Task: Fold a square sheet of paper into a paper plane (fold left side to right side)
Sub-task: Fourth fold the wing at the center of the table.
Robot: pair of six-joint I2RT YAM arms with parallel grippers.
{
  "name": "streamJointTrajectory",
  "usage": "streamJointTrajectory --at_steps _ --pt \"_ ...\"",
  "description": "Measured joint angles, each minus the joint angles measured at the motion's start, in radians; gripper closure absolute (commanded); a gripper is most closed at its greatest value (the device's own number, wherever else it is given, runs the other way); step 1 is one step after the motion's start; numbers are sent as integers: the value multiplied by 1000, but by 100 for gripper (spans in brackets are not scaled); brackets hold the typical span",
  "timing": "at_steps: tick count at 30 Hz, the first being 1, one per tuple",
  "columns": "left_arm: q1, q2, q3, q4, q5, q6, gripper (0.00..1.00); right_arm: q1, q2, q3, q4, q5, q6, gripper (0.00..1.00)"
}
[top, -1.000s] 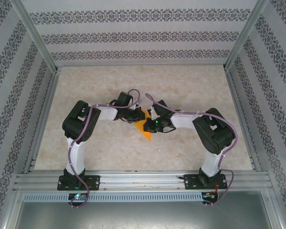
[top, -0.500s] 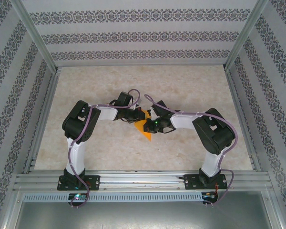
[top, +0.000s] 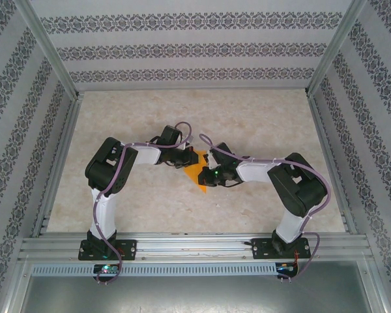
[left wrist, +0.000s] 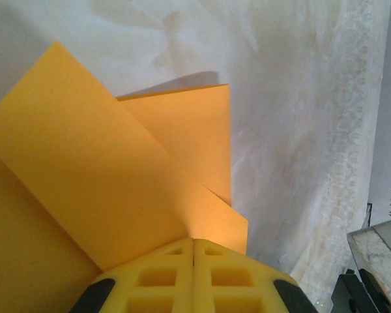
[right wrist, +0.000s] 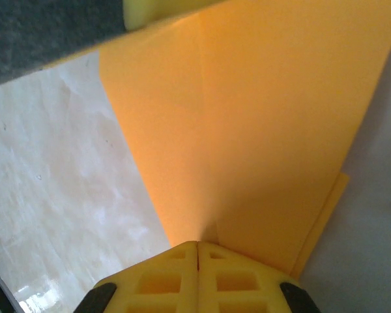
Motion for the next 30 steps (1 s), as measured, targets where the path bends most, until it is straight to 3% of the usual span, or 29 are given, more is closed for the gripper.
streamJointTrajectory --at_steps 30 --pt "0 1 11 -22 -1 0 100 2 -66 -44 -90 8 -42 100"
